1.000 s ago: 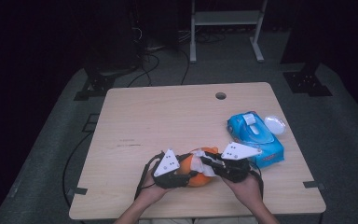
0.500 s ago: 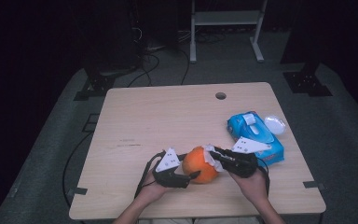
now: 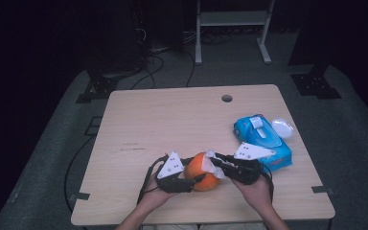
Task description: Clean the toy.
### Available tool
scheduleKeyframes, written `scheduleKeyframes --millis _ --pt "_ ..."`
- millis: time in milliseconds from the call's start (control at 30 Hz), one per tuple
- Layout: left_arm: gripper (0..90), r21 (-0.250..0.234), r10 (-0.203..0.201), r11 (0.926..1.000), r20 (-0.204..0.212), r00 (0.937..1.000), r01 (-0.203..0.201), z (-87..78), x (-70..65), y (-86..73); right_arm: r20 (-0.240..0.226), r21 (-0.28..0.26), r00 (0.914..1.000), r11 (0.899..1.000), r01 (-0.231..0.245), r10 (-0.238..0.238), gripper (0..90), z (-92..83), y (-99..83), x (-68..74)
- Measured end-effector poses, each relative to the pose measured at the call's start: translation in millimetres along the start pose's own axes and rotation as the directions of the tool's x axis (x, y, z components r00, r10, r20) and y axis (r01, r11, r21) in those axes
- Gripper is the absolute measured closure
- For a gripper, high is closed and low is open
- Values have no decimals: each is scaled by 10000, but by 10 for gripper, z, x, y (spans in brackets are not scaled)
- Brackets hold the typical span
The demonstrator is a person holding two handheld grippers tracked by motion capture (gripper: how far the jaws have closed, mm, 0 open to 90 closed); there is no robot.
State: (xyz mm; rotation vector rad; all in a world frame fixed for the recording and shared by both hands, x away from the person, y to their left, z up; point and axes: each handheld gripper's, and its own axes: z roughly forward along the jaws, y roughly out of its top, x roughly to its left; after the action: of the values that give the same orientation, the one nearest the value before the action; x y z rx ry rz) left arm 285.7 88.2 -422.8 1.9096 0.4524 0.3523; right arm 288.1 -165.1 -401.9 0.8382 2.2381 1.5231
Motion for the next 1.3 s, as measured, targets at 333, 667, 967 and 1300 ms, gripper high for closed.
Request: scheduleKeyframes --millis 333,667,967,1300 --pt "284 319 85 9995 6 10000 -85 86 7 -77 12 -93 9986 9985 -538 538 776 -10 -59 -116" --pt "465 511 335 9982 -171 9993 -326 -99 -3 93 -477 -608 9989 9981 12 -41 776 -77 103 82" --pt "339 825 29 9966 236 9997 -48 -38 3 33 -162 46 9998 10000 64 -63 774 18 -27 -8" --pt "194 731 -227 9971 506 9985 190 37 27 -26 -117 88 9998 9998 -187 188 773 15 -78 -104"
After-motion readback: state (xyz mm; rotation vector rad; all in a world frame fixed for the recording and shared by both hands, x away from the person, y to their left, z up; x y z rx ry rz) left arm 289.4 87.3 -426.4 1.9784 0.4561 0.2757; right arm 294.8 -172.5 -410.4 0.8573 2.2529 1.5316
